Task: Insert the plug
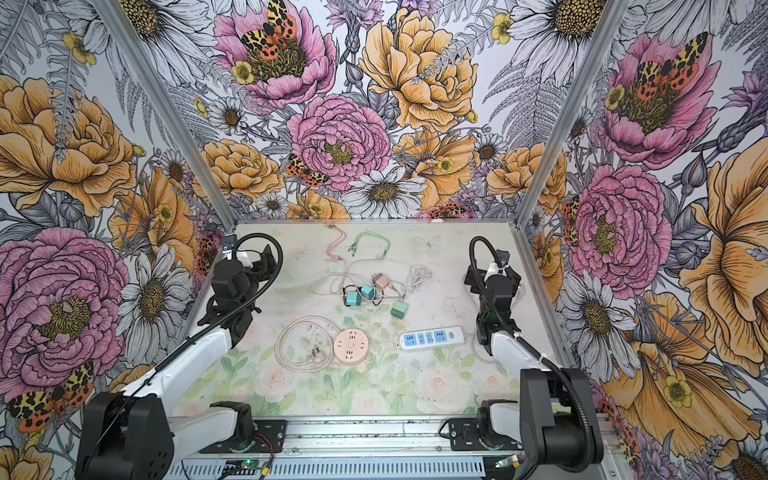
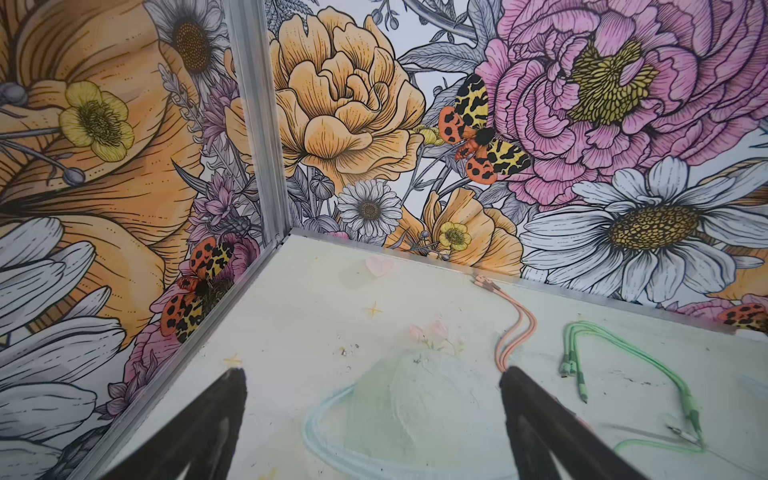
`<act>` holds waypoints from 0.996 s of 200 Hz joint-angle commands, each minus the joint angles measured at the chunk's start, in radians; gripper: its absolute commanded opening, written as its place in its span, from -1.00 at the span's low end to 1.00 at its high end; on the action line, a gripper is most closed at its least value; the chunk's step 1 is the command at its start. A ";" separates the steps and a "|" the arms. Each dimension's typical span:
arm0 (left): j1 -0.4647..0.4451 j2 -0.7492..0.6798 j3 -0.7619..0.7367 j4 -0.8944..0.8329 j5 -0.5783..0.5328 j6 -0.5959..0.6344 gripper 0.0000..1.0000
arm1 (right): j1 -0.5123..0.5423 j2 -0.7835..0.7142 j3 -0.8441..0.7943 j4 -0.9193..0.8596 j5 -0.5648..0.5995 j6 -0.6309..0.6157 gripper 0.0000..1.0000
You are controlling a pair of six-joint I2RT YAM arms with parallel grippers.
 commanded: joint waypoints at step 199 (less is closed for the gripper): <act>-0.374 0.232 0.164 -0.835 0.067 -0.722 0.06 | 0.395 0.343 0.519 -0.490 -0.030 0.090 0.61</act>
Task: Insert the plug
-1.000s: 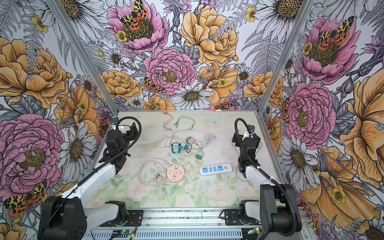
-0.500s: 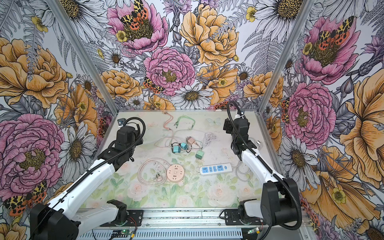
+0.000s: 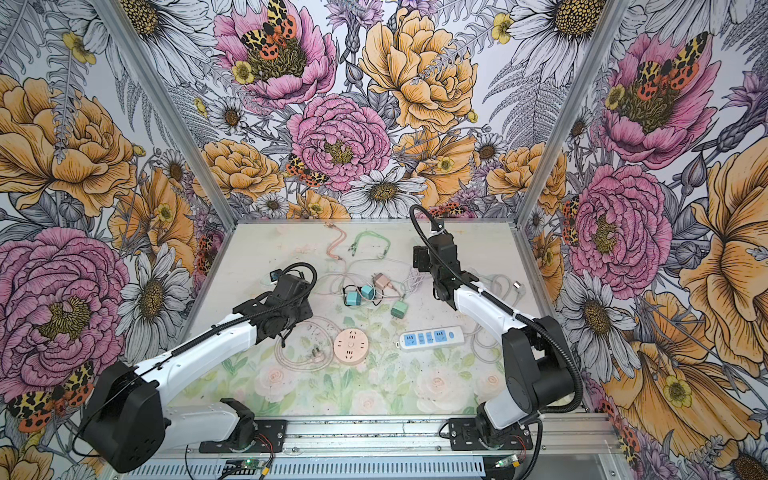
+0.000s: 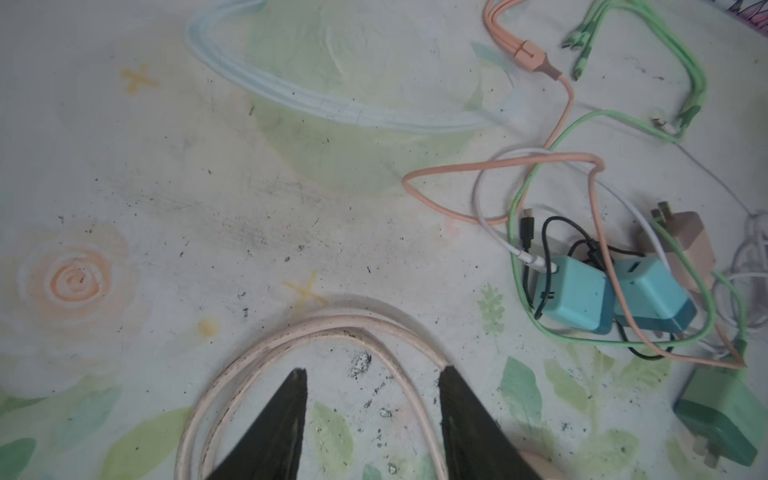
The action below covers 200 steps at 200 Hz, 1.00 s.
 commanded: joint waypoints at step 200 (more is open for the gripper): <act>0.027 0.346 0.074 -0.011 0.063 -0.143 -0.20 | 0.043 0.028 0.012 -0.022 0.023 0.027 0.61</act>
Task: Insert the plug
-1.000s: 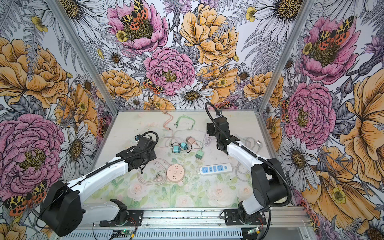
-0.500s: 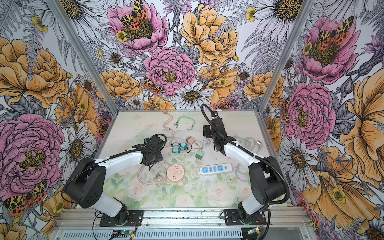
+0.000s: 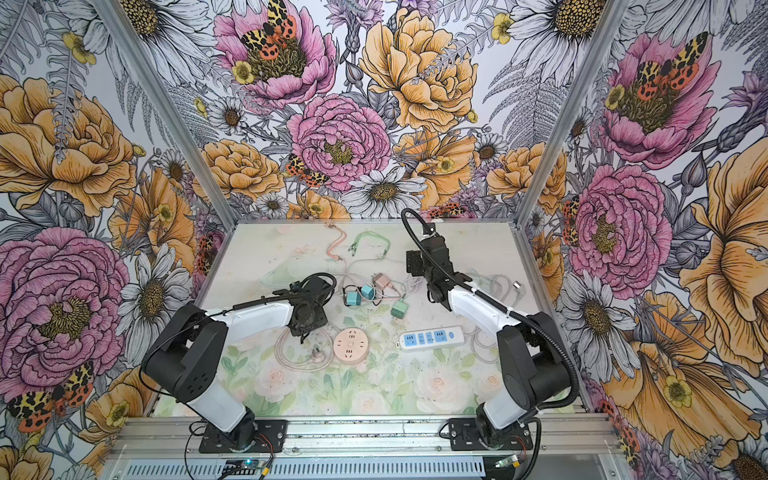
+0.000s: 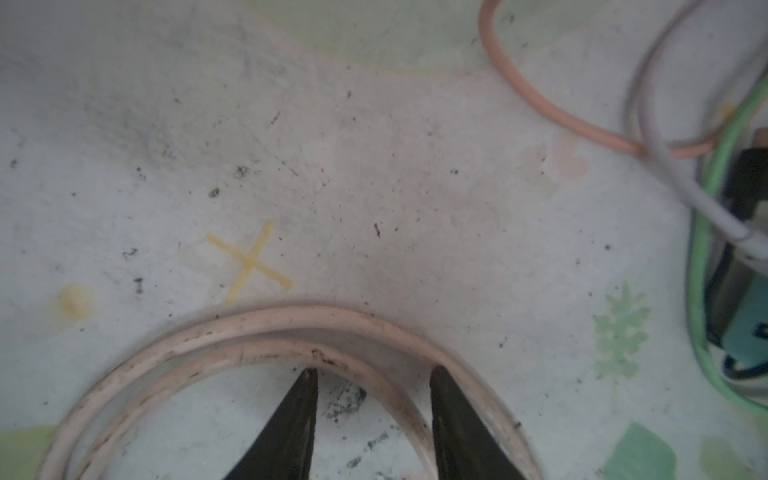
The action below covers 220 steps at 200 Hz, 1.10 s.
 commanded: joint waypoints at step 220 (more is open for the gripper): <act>0.051 -0.199 0.205 -0.005 0.110 0.243 -0.13 | 0.055 0.073 0.069 -0.037 -0.027 0.064 0.40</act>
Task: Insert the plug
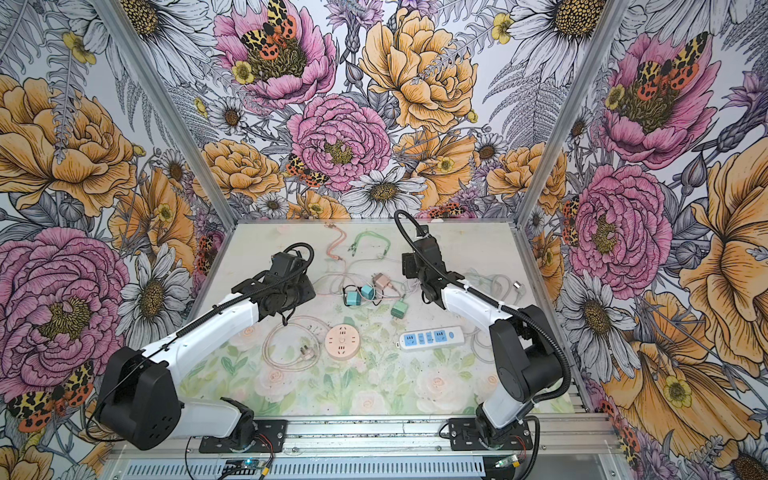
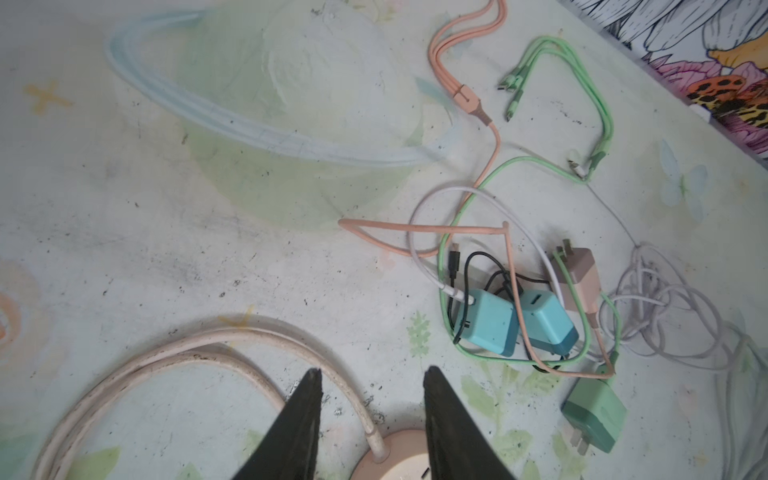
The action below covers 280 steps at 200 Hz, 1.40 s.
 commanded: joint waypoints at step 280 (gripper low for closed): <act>-0.003 0.468 0.330 0.007 0.026 -0.059 -0.03 | 0.048 0.011 0.001 -0.008 -0.046 0.023 0.45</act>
